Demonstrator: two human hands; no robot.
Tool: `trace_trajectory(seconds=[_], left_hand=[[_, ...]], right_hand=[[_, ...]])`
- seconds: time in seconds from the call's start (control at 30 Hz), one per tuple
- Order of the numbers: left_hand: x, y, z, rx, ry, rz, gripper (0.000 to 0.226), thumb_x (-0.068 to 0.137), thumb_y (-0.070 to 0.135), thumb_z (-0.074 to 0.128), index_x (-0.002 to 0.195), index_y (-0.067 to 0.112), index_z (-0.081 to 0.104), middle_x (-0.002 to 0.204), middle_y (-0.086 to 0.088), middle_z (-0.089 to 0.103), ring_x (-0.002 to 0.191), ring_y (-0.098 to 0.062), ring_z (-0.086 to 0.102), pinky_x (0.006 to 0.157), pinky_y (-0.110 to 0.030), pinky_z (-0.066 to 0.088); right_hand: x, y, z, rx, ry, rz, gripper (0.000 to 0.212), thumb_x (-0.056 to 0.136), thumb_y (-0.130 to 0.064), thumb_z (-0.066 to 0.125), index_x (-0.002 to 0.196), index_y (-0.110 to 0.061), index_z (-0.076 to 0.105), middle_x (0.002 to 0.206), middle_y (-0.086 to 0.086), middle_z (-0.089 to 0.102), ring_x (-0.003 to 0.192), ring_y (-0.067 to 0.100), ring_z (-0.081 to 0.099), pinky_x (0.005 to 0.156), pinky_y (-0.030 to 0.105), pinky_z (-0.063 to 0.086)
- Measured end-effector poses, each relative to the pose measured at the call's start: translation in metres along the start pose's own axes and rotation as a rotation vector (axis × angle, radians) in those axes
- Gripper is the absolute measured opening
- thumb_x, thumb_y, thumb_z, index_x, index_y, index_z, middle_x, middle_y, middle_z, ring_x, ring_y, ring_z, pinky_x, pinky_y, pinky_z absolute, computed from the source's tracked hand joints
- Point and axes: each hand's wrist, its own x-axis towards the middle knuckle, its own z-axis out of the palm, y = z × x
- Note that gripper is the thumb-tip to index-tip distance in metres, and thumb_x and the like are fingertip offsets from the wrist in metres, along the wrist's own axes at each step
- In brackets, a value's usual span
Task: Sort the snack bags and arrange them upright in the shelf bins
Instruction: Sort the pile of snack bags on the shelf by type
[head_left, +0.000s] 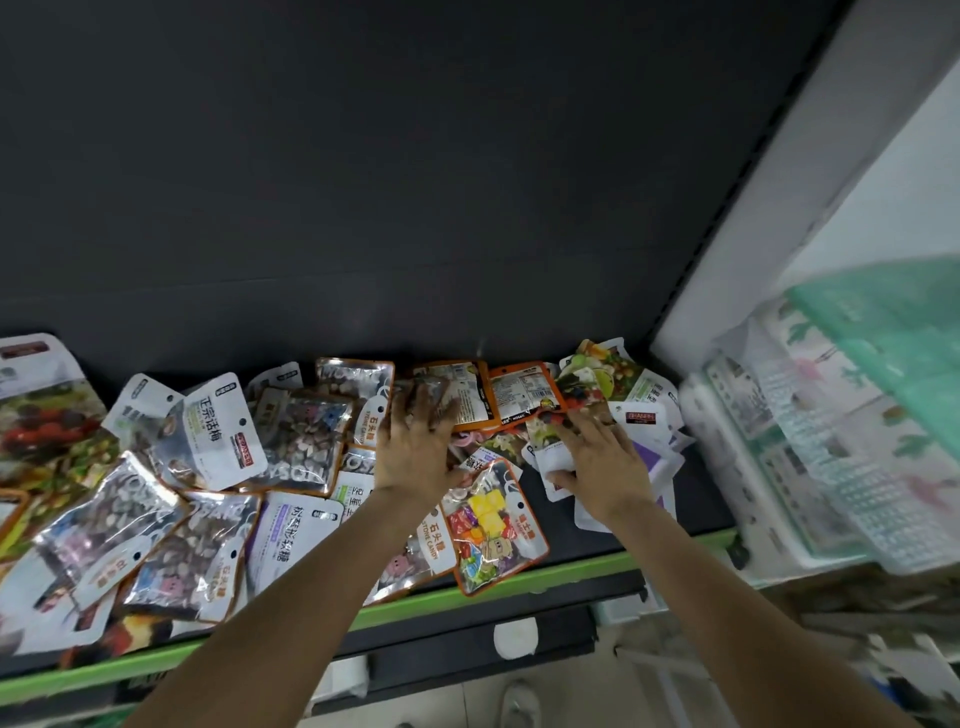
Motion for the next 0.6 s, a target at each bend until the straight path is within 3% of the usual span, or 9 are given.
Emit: trace_trajectory(seconds=[0.07, 0.13, 0.23, 0.3, 0.4, 0.5, 0.6], left_hand=[[-0.002, -0.006, 0.003, -0.042, 0.015, 0.022, 0.089, 0.085, 0.065, 0.049, 0.151, 0.033, -0.002, 0.159, -0.005, -0.008, 0.145, -0.036, -0.005, 0.116, -0.050, 0.015], [-0.006, -0.009, 0.000, -0.159, 0.057, 0.039, 0.076, 0.089, 0.061, 0.044, 0.151, 0.032, 0.012, 0.160, -0.004, 0.003, 0.146, -0.033, 0.001, 0.117, -0.047, 0.013], [-0.019, -0.010, -0.001, -0.186, 0.071, 0.180, 0.073, 0.089, 0.064, 0.039, 0.149, 0.028, 0.021, 0.157, -0.003, 0.018, 0.145, -0.023, 0.011, 0.118, -0.040, 0.009], [-0.029, -0.012, 0.004, -0.116, -0.012, 0.269, 0.085, 0.084, 0.072, 0.039, 0.151, 0.028, 0.013, 0.160, 0.001, -0.002, 0.146, -0.018, -0.007, 0.118, -0.039, -0.002], [-0.032, -0.018, 0.011, -0.039, -0.130, 0.287, 0.091, 0.079, 0.076, 0.042, 0.151, 0.030, 0.010, 0.156, 0.002, -0.024, 0.142, -0.016, -0.025, 0.117, -0.041, -0.010], [-0.031, -0.026, 0.010, -0.006, -0.144, 0.316, 0.082, 0.085, 0.066, 0.046, 0.150, 0.034, 0.009, 0.156, 0.001, -0.024, 0.139, -0.012, -0.028, 0.117, -0.044, -0.007], [-0.032, -0.040, 0.009, 0.036, -0.129, 0.347, 0.080, 0.093, 0.053, 0.045, 0.142, 0.042, -0.017, 0.156, 0.003, -0.022, 0.133, -0.011, -0.031, 0.117, -0.047, -0.003]], right_hand=[[0.000, 0.004, 0.000, -0.018, -0.024, 0.052, 0.069, 0.093, -0.047, 0.050, 0.150, -0.030, 0.017, 0.158, -0.003, 0.011, 0.146, 0.017, 0.007, 0.118, 0.039, 0.006], [-0.003, 0.005, -0.002, -0.014, -0.010, 0.107, 0.067, 0.093, -0.044, 0.051, 0.150, -0.026, 0.020, 0.158, -0.001, 0.012, 0.146, 0.018, 0.007, 0.118, 0.040, 0.005], [-0.009, -0.005, -0.001, 0.057, 0.101, 0.072, 0.058, 0.095, -0.031, 0.053, 0.147, -0.020, 0.029, 0.156, 0.001, 0.021, 0.144, 0.019, 0.017, 0.118, 0.035, 0.012], [-0.014, -0.018, 0.003, 0.168, 0.131, -0.021, 0.054, 0.096, -0.028, 0.051, 0.146, -0.021, 0.032, 0.154, 0.000, 0.025, 0.142, 0.019, 0.022, 0.117, 0.035, 0.022], [-0.015, -0.036, 0.011, 0.233, 0.041, -0.076, 0.053, 0.100, -0.035, 0.040, 0.149, -0.023, 0.024, 0.157, -0.003, 0.018, 0.143, 0.018, 0.019, 0.116, 0.033, 0.022], [-0.011, -0.042, 0.021, 0.207, -0.005, -0.047, 0.051, 0.102, -0.032, 0.034, 0.151, -0.025, 0.018, 0.158, -0.003, 0.015, 0.144, 0.018, 0.016, 0.115, 0.032, 0.018], [-0.008, -0.046, 0.025, 0.199, -0.017, -0.043, 0.055, 0.101, -0.030, 0.041, 0.150, -0.026, 0.017, 0.157, -0.002, 0.017, 0.145, 0.017, 0.015, 0.117, 0.033, 0.015]])
